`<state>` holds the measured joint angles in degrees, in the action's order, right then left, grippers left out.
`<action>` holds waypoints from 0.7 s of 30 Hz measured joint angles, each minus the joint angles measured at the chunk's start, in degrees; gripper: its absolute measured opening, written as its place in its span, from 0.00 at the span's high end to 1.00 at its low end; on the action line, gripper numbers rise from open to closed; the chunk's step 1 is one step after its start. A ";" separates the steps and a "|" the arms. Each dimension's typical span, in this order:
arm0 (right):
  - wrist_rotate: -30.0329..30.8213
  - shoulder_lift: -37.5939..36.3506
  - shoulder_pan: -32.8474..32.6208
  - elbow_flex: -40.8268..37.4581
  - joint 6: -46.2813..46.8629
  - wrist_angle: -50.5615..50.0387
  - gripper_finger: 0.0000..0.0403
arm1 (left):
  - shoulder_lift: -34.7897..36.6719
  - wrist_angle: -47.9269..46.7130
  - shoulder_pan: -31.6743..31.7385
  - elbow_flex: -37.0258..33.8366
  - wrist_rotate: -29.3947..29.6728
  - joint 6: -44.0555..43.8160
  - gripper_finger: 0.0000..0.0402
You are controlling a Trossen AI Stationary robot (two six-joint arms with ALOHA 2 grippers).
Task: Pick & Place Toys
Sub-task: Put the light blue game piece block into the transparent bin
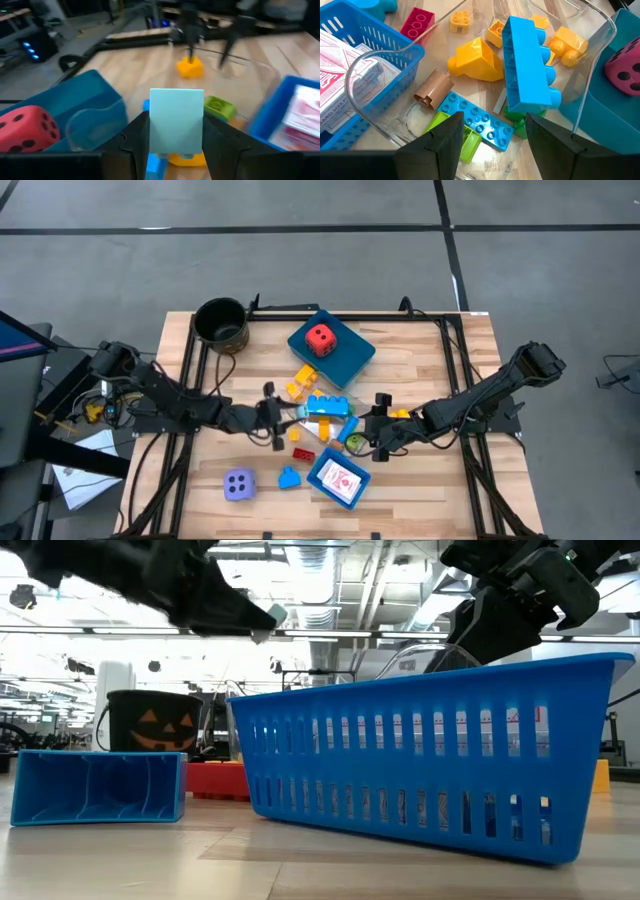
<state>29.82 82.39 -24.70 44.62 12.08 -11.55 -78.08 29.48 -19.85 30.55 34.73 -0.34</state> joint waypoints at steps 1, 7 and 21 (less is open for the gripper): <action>0.00 0.00 0.01 0.00 0.00 0.00 0.49 | 0.00 1.88 0.57 -1.00 0.10 -0.26 0.66; 0.00 0.00 0.01 0.00 0.00 0.00 0.49 | 0.00 6.56 3.43 -4.54 0.47 -3.41 0.66; 0.00 0.00 0.00 0.00 -0.01 -0.02 0.49 | -0.02 5.92 4.08 -5.05 -4.77 -4.68 0.66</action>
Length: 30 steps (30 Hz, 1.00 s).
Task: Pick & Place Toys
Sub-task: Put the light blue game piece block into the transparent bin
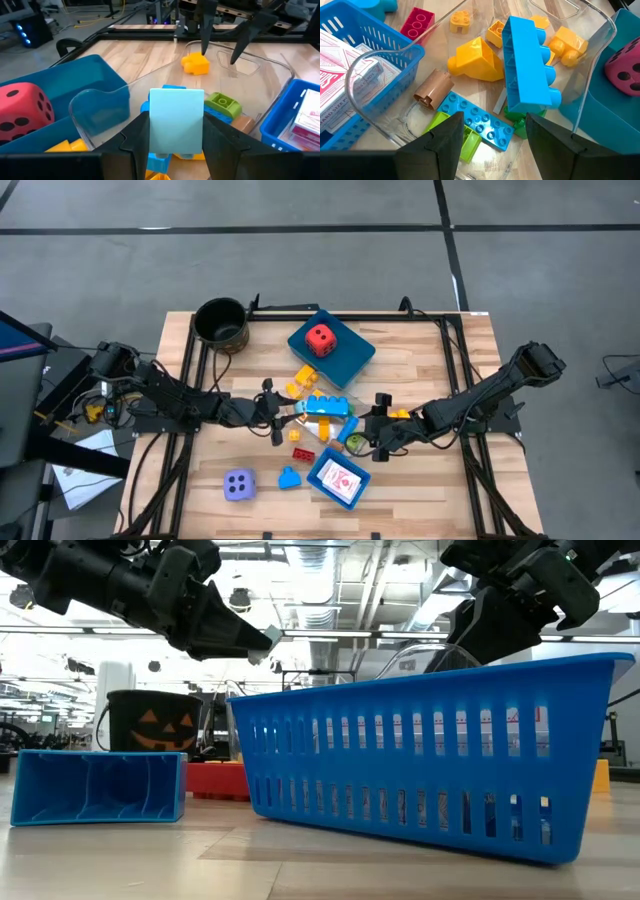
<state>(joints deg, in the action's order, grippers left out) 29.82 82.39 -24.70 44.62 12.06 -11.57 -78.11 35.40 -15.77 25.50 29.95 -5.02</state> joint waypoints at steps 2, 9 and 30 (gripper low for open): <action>0.00 0.00 0.01 0.00 0.01 0.02 0.49 | 0.00 -0.30 0.00 0.00 0.00 0.00 0.66; 0.00 0.00 0.01 0.00 0.00 0.00 0.49 | 0.00 -1.86 0.00 0.00 0.00 -0.02 0.66; 0.00 0.00 0.01 0.00 -0.01 0.00 0.49 | -0.39 -2.36 0.13 0.00 -0.02 -0.02 0.65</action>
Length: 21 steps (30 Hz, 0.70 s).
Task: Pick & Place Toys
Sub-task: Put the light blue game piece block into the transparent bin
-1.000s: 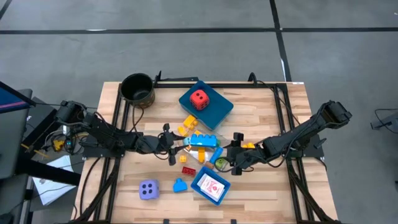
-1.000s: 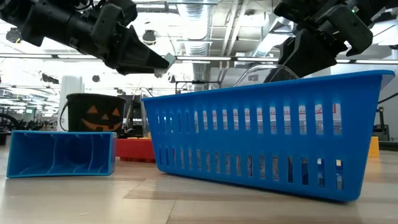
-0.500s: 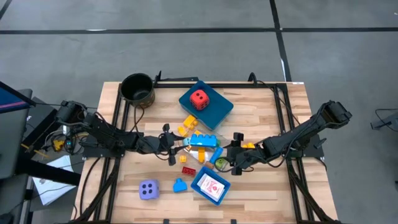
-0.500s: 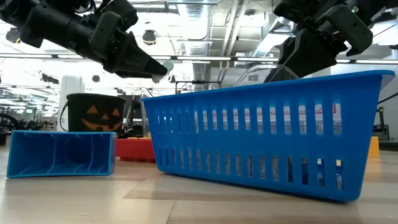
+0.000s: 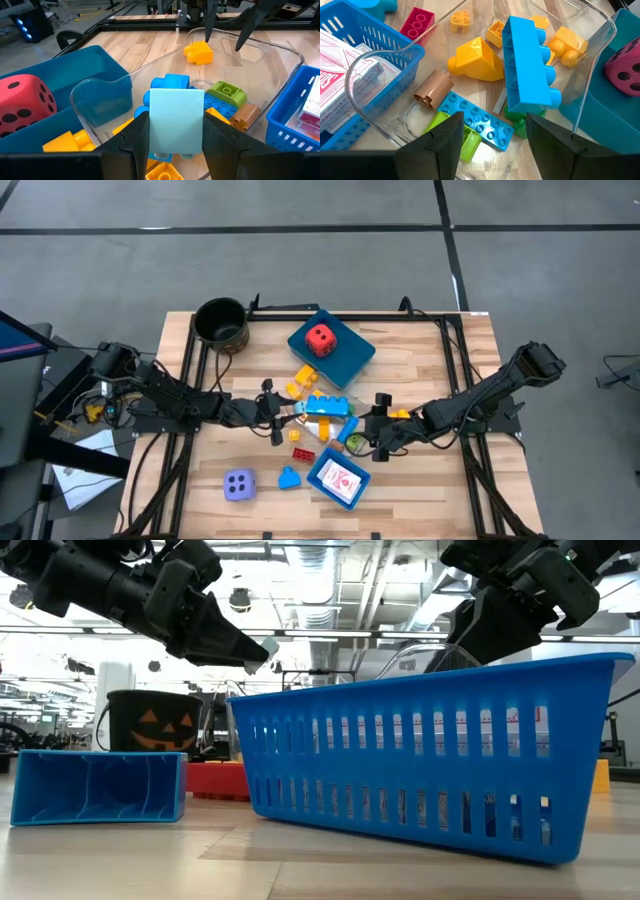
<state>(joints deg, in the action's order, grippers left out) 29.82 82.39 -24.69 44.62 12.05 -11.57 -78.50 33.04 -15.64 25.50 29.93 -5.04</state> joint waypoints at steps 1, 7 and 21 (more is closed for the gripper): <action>0.00 0.00 0.00 0.00 0.00 0.00 0.49 | 0.00 -0.02 0.00 0.00 0.00 0.00 0.65; 0.00 0.00 0.00 0.00 0.00 0.00 0.49 | 0.00 -0.02 0.00 0.00 0.00 0.01 0.65; 0.00 0.00 0.07 0.01 0.00 0.01 0.49 | -1.18 2.67 4.85 0.04 -5.26 -0.73 0.66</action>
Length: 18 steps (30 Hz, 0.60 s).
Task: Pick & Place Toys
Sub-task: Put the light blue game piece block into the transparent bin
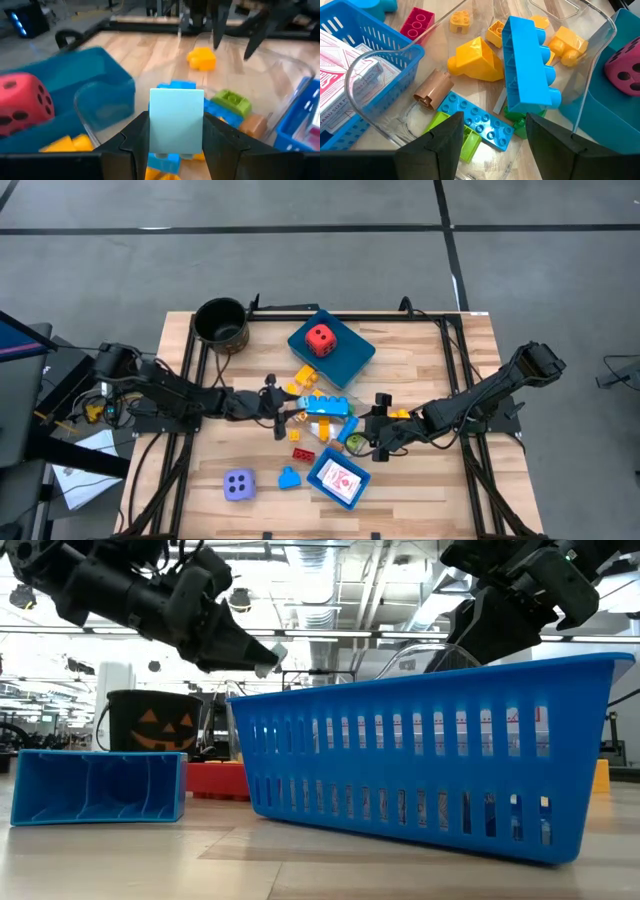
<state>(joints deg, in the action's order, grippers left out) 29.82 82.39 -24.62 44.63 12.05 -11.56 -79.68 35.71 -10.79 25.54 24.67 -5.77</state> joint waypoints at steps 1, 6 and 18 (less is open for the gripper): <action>0.00 0.01 0.00 0.00 0.00 0.00 0.49 | -0.51 -0.27 0.00 0.00 -0.20 -0.27 0.66; 0.00 0.02 0.00 0.01 0.00 -0.02 0.49 | -4.84 0.49 -0.07 1.65 -0.68 -0.25 0.66; 0.00 0.02 0.00 0.01 0.00 -0.19 0.49 | -7.22 -0.10 -0.06 3.41 -0.62 0.78 0.66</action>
<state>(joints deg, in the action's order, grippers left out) 29.82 82.41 -24.62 44.64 12.06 -11.75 -86.89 35.61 -10.84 28.95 24.05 -4.99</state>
